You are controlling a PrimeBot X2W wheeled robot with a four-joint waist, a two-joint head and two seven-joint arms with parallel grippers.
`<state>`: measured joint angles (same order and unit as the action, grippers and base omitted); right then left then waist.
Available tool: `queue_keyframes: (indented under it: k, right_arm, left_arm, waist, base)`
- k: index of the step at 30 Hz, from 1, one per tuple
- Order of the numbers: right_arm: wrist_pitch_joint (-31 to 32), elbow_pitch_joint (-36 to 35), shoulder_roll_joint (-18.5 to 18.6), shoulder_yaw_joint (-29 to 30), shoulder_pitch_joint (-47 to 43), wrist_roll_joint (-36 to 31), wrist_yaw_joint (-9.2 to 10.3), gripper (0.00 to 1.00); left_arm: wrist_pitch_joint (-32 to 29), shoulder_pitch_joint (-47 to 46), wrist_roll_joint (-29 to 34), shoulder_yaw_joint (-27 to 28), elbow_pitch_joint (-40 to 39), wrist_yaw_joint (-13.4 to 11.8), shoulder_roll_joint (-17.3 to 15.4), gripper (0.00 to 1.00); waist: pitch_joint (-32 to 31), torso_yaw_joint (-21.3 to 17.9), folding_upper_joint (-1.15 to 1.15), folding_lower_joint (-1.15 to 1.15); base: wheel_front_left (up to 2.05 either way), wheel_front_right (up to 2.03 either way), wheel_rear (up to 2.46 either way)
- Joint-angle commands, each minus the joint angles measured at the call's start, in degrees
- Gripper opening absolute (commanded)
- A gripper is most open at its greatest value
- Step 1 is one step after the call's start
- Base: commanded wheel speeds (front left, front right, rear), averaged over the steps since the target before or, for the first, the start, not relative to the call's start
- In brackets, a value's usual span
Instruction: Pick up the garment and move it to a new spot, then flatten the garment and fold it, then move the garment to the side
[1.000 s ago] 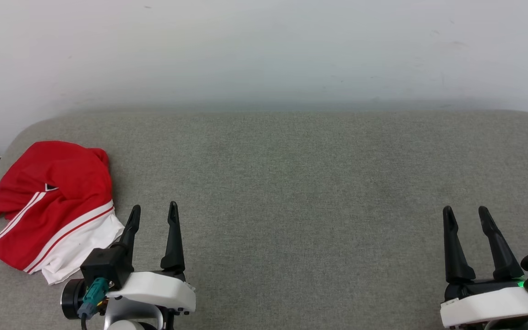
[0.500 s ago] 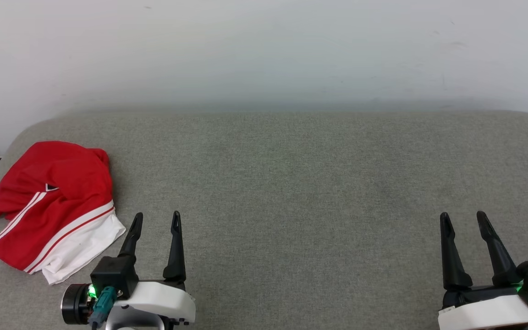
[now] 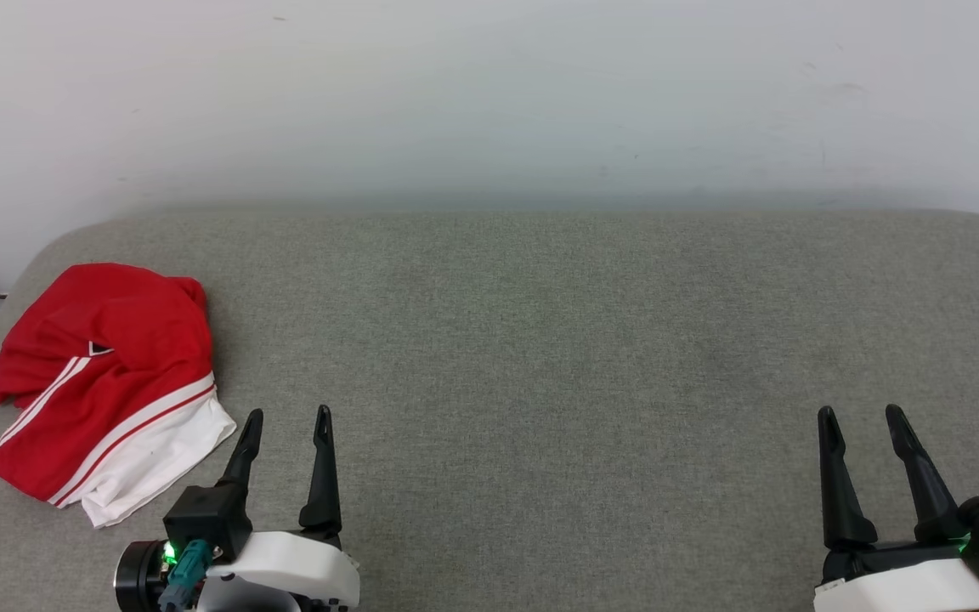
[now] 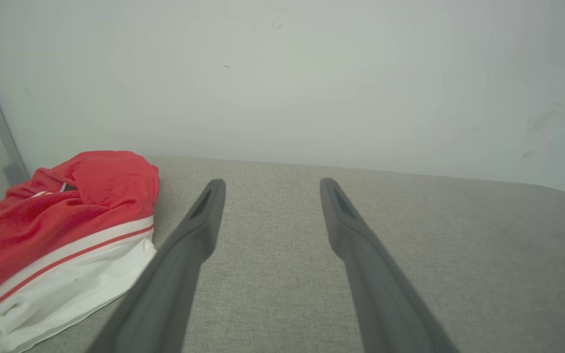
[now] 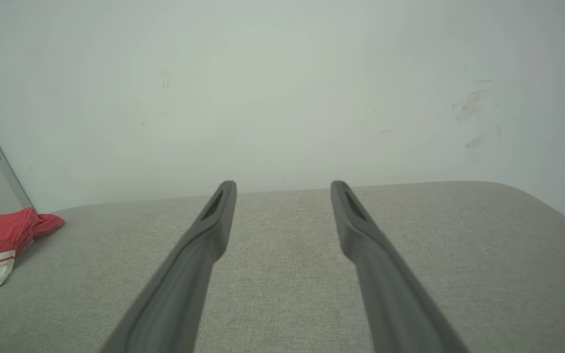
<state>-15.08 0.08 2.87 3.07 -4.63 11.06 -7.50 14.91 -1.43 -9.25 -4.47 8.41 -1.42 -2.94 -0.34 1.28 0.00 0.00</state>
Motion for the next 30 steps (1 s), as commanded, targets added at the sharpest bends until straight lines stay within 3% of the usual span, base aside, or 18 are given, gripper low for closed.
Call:
queue_keyframes:
  k: [1, 19, 30]
  right_arm:
    - [-0.1, 0.2, 0.0, 0.1, -0.3, 0.5, 0.02, 1.00]
    - [-0.1, 0.8, 0.0, 0.5, -0.5, 2.0, 0.02, 1.00]
    - [-0.1, 0.3, 0.0, -0.3, -1.0, 0.5, 0.02, 1.00]
  left_arm:
    - [0.4, 0.6, -0.9, 0.3, 0.1, 0.3, 0.1, 1.00]
    - [0.4, 0.1, -1.5, 0.1, 0.9, 0.2, 0.1, 1.00]
    - [0.3, -0.6, -0.6, 1.1, 1.2, -0.2, 0.1, 1.00]
  waist:
    - [0.0, 0.0, 0.00, 0.00]
    - [0.3, 0.7, 0.00, 0.00]
    - [0.7, 5.4, 0.00, 0.00]
  base:
    - [0.00, 0.00, 0.00]
    - [0.00, 0.00, 0.00]
    - [0.00, 0.00, 0.00]
